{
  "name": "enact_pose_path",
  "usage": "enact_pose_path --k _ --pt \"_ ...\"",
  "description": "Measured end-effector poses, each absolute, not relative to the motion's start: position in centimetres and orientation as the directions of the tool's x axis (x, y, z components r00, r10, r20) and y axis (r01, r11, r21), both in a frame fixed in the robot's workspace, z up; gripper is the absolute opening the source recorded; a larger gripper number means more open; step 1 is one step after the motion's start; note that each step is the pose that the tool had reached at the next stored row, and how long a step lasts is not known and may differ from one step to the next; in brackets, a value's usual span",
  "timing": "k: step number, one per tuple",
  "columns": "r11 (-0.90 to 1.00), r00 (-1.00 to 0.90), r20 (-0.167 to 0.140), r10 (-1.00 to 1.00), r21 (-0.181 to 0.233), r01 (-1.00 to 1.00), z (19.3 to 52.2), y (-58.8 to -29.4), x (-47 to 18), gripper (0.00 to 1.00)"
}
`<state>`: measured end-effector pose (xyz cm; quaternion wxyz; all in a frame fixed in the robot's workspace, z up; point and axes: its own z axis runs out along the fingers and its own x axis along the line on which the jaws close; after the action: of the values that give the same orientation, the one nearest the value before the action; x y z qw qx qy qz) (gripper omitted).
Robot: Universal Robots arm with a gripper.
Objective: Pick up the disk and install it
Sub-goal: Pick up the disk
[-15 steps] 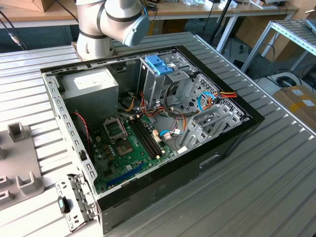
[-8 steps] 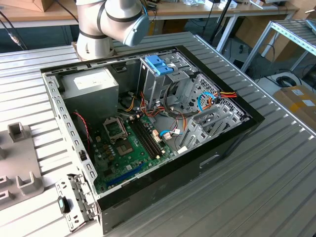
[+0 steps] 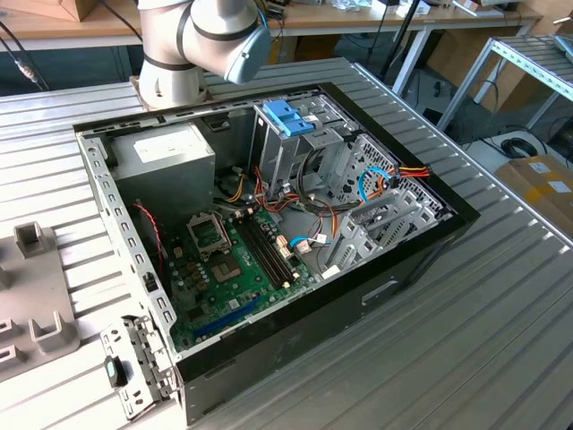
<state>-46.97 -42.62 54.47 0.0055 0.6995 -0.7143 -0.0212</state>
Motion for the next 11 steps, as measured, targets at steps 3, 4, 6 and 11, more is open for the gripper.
enact_pose_path --k 3,4,6,11 --pt "0.02 -0.021 -0.022 -1.0 0.038 -0.999 54.47 -42.8 -46.98 0.37" --pt "0.02 -0.021 -0.022 -1.0 0.038 -0.999 54.46 -42.86 -46.98 0.37" --pt "0.02 -0.021 -0.022 -1.0 0.038 -0.999 54.46 -43.02 -46.98 0.37" --pt "0.02 -0.021 -0.022 -1.0 0.038 -0.999 54.45 -43.27 -46.96 0.37"
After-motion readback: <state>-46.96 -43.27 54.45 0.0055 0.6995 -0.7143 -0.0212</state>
